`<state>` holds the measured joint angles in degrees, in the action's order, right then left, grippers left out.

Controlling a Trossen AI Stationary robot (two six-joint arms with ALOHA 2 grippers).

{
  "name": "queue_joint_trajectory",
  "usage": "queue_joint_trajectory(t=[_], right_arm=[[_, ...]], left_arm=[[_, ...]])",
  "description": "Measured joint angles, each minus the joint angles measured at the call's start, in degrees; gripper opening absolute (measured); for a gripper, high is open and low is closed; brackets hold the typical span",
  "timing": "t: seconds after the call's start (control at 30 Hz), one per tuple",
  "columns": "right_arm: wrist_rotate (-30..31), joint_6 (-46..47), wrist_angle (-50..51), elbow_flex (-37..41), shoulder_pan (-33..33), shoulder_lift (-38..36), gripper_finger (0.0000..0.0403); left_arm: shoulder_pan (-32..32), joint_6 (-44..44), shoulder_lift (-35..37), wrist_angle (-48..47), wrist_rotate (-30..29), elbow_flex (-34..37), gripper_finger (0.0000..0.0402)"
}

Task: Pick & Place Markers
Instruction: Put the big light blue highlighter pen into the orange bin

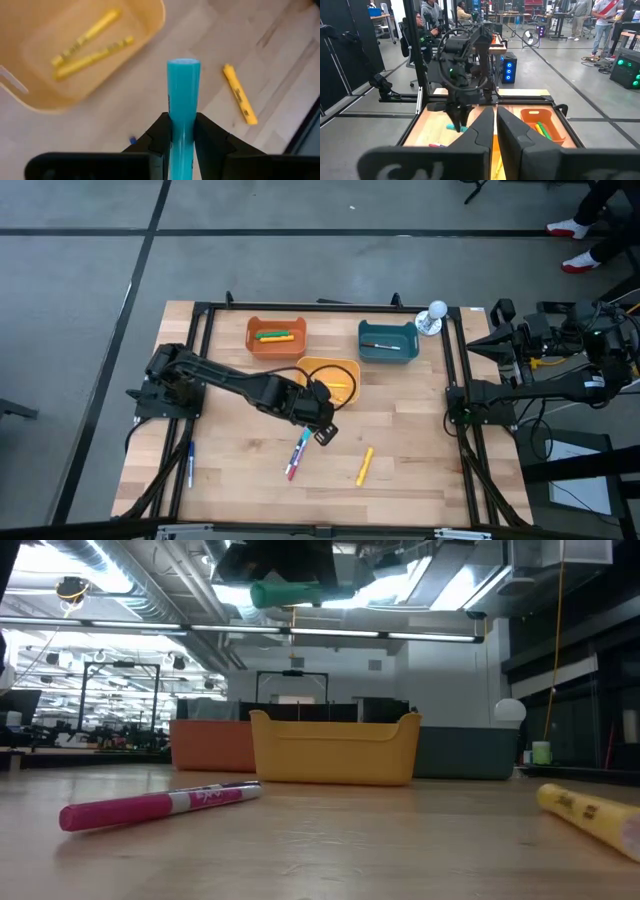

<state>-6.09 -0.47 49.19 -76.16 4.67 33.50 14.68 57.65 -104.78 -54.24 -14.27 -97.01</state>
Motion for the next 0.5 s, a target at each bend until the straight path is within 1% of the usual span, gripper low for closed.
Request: queue_joint_trajectory(t=[0.13,0.33,0.5], right_arm=[[0.00,0.01,-0.02,0.02,0.00,0.00,0.0023],[0.00,0.00,-0.02,0.01,0.00,0.00,0.0023],[0.00,0.01,-0.02,0.01,0.01,0.00,0.0023]], left_arm=[[-1.25,-3.59,1.45,-0.02,-2.26,0.00,0.0056],[-3.73,-8.98,3.37,-0.02,-2.81,0.00,0.0056],[-6.33,-15.72,5.09,-0.02,-3.77,0.00,0.0056]])
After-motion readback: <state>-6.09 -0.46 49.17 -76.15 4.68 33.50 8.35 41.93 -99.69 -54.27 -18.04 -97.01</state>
